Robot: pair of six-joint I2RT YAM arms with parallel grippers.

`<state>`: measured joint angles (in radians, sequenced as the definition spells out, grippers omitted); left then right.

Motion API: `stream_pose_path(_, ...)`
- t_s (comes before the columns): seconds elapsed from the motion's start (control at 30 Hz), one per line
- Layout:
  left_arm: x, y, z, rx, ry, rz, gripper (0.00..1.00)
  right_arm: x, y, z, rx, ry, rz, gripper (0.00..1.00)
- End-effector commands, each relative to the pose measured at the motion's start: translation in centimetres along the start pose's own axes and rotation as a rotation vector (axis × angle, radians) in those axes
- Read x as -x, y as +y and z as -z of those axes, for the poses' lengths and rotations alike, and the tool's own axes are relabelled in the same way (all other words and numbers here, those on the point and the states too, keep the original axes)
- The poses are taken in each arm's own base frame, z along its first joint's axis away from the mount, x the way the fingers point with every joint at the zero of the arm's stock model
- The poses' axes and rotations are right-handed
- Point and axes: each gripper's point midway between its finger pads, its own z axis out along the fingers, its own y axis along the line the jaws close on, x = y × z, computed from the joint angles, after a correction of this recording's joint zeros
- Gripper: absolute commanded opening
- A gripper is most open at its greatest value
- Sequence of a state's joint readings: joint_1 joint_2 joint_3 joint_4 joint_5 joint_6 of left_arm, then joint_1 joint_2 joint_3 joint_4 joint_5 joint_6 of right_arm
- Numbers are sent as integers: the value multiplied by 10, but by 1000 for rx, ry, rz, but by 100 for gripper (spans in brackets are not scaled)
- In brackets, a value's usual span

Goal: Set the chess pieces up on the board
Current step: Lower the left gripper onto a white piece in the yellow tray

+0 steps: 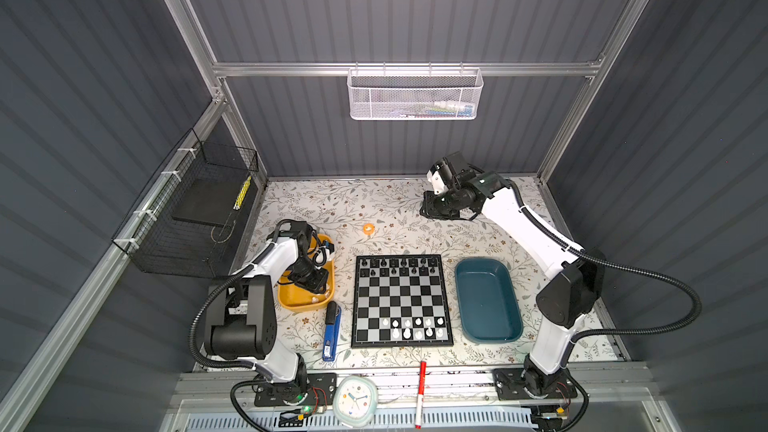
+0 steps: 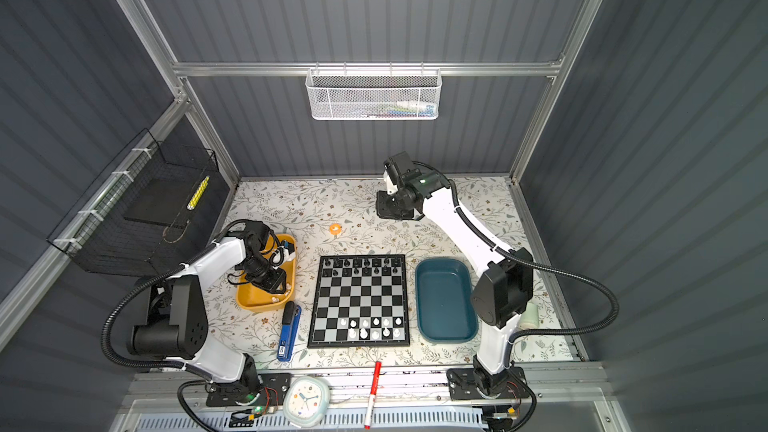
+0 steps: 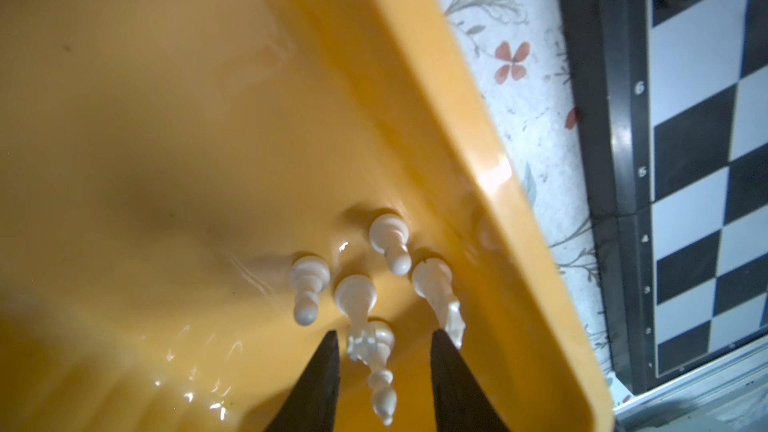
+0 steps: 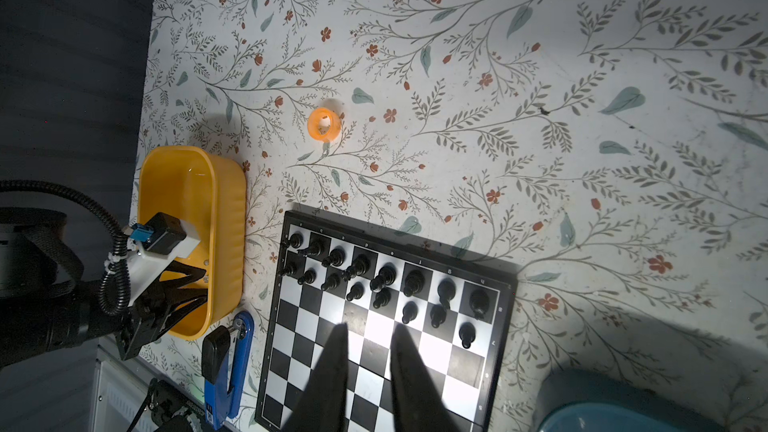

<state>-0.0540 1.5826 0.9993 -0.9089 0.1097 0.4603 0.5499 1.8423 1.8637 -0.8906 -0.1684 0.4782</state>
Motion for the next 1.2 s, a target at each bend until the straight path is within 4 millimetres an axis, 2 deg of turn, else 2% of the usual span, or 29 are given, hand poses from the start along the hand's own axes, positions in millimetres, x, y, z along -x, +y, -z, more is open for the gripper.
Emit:
stream_pose_path(0.0,-4,-5,-7,-21,19,0,38,-2,-5,4,-10,2,6,23)
stream_pose_path(1.17,-2,3,-12,19,34,16,27,-2,-6,0,-2,-1,6,22)
